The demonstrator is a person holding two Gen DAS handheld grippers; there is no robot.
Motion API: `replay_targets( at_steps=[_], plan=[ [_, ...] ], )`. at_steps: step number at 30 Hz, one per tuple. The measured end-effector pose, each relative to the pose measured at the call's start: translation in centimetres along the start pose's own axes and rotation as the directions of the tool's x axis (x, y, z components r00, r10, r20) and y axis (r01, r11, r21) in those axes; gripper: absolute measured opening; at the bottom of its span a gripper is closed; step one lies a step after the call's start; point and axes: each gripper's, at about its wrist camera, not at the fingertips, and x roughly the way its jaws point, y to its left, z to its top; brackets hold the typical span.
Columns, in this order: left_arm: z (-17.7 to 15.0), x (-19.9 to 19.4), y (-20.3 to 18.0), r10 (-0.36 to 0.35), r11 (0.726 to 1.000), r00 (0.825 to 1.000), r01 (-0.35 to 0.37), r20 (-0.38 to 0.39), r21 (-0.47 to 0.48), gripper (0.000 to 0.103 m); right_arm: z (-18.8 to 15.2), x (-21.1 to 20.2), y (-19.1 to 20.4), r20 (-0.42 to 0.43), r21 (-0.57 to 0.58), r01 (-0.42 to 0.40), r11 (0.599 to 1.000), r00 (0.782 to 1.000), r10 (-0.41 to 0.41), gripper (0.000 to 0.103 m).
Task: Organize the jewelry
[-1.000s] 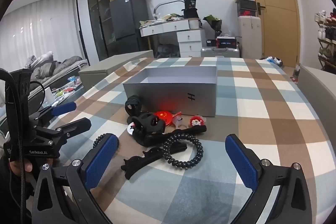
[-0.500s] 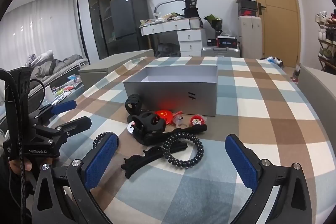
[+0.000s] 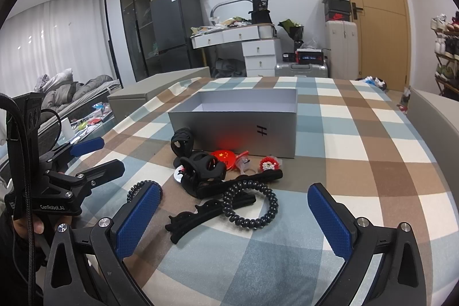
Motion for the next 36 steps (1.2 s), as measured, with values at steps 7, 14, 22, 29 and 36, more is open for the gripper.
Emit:
replay_targets(
  at_steps=[7, 14, 22, 29, 36],
  plan=[
    [0.0, 0.0, 0.0, 0.0, 1.0, 1.0, 0.0, 0.0, 0.0, 0.102, 0.0, 0.0, 0.0, -0.001, 0.001, 0.0, 1.0, 1.0, 0.0, 0.103],
    [0.0, 0.0, 0.0, 0.001, 1.0, 1.0, -0.001, 0.0, 0.0, 0.102, 0.0, 0.1, -0.1, -0.002, 0.002, 0.0, 1.0, 1.0, 0.0, 0.103],
    [0.0, -0.1, -0.5, 0.011, 1.0, 1.0, -0.011, -0.001, -0.003, 0.102, -0.2, 0.2, -0.2, -0.004, 0.01, 0.003, 1.0, 1.0, -0.003, 0.103],
    [0.5, -0.2, 0.5, 0.012, 1.0, 1.0, -0.012, 0.019, -0.012, 0.102, 0.0, -0.2, -0.2, 0.015, 0.006, 0.017, 1.0, 1.0, -0.017, 0.103],
    [1.1, -0.9, 1.3, -0.021, 0.998, 0.997, 0.025, 0.069, -0.057, 0.102, 0.9, -0.9, -0.9, 0.03, 0.033, 0.019, 0.999, 0.999, -0.02, 0.103]
  ],
)
